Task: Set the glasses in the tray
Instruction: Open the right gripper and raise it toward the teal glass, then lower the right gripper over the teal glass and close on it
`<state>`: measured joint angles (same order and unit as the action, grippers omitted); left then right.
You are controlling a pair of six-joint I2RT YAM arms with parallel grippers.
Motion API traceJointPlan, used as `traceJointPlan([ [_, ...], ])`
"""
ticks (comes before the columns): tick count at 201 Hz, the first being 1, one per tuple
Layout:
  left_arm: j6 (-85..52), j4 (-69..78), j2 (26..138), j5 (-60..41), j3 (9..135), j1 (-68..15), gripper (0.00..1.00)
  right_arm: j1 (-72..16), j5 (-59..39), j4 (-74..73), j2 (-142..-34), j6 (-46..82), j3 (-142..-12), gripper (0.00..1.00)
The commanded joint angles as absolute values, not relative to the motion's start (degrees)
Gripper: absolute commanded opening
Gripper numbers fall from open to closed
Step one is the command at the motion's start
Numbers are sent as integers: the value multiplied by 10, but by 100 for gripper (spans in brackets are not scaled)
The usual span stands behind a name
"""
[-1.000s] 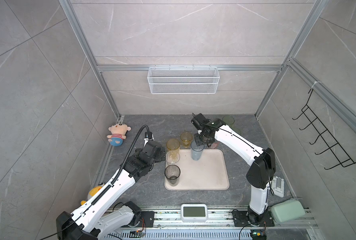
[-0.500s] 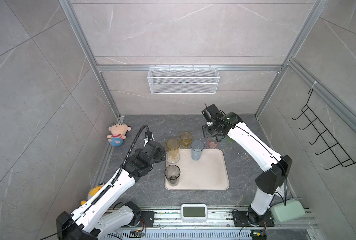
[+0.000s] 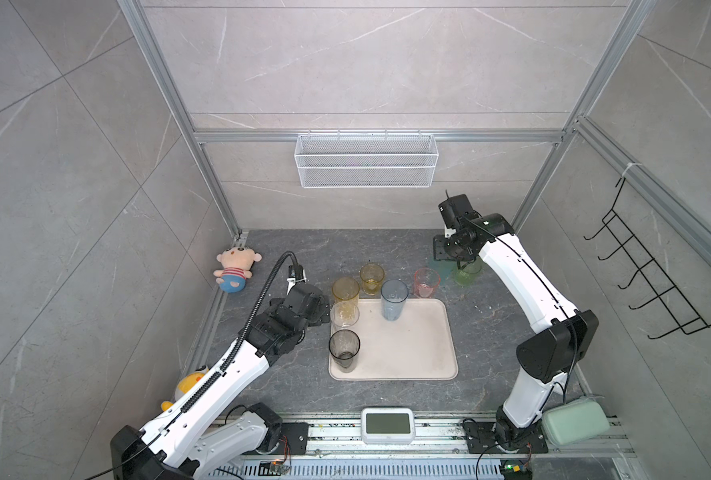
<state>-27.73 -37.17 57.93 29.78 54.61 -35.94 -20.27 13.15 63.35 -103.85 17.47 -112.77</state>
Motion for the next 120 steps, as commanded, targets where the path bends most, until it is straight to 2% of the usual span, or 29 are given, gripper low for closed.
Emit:
traceJointPlan([
  [1, -283, -362, 569, 303, 545, -356, 99, -191, 115, 640, -1032, 162, -1151, 60],
  [120, -287, -359, 574, 299, 540, -356, 99, -112, 72, 573, -1073, 170, -1103, 60],
])
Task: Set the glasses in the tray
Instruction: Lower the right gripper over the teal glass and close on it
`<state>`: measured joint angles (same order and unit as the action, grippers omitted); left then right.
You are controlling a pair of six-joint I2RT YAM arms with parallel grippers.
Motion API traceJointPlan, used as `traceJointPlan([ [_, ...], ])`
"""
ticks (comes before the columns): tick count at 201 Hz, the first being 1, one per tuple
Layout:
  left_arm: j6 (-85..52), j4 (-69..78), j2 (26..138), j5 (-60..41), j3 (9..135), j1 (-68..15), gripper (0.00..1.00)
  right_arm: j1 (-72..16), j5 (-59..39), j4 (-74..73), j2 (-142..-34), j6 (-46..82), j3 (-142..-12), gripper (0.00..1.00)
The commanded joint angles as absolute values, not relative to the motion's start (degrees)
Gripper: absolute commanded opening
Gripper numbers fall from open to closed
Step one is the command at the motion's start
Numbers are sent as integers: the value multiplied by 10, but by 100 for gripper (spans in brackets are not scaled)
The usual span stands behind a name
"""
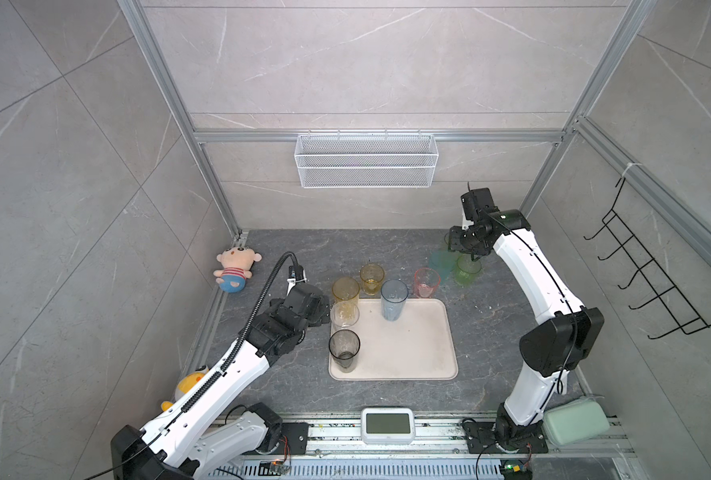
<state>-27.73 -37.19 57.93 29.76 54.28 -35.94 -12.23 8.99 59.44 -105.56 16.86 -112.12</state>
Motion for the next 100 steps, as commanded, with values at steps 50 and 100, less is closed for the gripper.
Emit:
traceJointPlan([
  [50, -289, -359, 576, 296, 538, -357, 99, -98, 65, 552, -1096, 176, -1077, 60],
  [100, -291, -360, 574, 295, 535, -356, 100, -93, 65, 527, -1111, 182, -1053, 59],
])
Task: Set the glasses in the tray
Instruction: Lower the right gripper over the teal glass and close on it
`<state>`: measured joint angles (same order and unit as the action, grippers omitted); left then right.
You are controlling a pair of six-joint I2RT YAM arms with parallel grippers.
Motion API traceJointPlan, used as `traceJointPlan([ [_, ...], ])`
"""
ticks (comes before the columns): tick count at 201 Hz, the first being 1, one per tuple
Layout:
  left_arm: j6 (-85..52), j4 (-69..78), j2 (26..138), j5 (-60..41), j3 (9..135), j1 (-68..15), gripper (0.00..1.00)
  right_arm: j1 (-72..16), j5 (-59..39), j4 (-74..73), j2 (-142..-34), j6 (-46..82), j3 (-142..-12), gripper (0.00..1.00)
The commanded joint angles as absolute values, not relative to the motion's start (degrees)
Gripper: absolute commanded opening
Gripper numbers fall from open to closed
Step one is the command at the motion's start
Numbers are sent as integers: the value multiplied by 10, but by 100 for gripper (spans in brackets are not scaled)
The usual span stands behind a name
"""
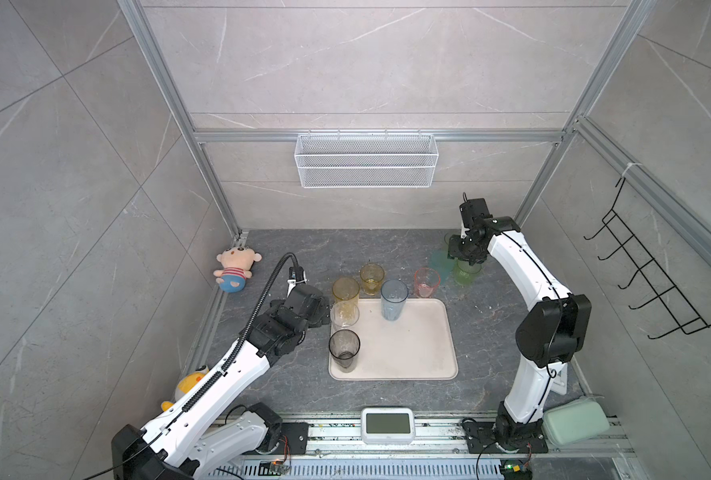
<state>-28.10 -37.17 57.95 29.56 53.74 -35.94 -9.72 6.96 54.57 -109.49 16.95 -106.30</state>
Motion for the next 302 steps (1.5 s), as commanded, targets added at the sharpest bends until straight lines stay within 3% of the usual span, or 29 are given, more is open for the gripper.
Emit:
traceJointPlan([
  [1, -290, -360, 574, 295, 535, -356, 99, -94, 65, 527, -1111, 182, -1052, 60],
  [152, -289, -357, 581, 295, 534, -357, 99, -81, 49, 499, -1179, 198, -1070, 56],
  [302, -290, -351, 586, 291, 532, -357, 99, -79, 24, 497, -1221, 199, -1100, 33],
])
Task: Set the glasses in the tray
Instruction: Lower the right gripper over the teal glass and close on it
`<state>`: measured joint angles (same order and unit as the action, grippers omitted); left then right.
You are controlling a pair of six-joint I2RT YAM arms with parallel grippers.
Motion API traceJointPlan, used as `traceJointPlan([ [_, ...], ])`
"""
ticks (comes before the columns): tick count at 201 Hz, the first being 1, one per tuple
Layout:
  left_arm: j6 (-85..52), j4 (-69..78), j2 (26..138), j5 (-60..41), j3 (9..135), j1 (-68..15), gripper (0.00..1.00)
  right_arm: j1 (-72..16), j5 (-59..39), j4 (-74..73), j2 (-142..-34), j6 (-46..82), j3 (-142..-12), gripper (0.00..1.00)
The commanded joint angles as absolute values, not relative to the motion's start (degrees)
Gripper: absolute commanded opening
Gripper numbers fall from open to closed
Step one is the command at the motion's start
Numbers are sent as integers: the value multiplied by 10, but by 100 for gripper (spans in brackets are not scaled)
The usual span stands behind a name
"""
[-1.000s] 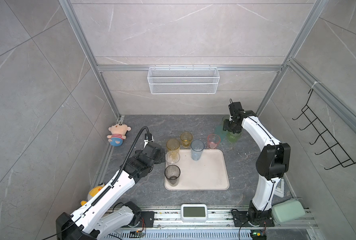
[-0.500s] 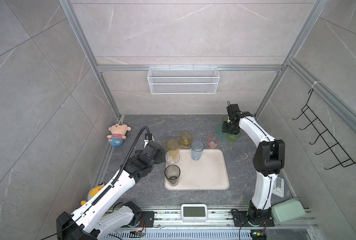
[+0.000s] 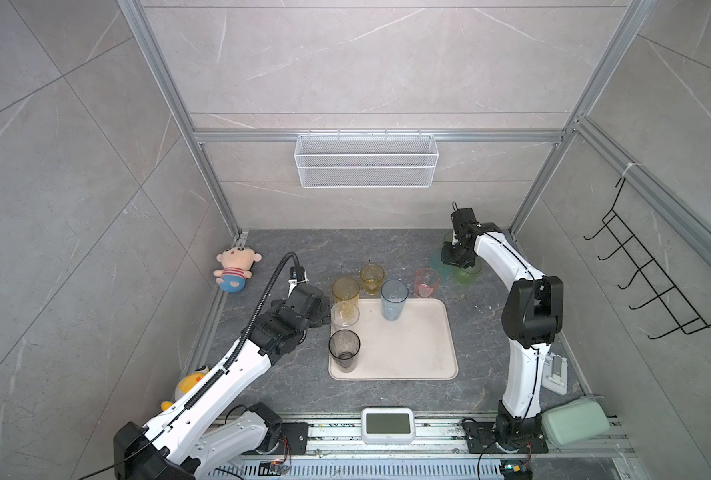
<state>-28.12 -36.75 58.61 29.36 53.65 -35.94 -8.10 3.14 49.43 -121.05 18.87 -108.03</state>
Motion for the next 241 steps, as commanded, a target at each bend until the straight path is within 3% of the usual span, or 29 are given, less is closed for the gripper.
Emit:
traceJointPlan([
  [1, -290, -351, 586, 290, 532, -356, 99, -79, 24, 498, -1221, 199, -1100, 33],
  [156, -289, -349, 587, 287, 536, -357, 99, -79, 18, 501, -1226, 196, -1103, 13],
  [241, -287, -347, 587, 282, 539, -357, 99, -79, 38, 505, -1176, 194, -1085, 4],
])
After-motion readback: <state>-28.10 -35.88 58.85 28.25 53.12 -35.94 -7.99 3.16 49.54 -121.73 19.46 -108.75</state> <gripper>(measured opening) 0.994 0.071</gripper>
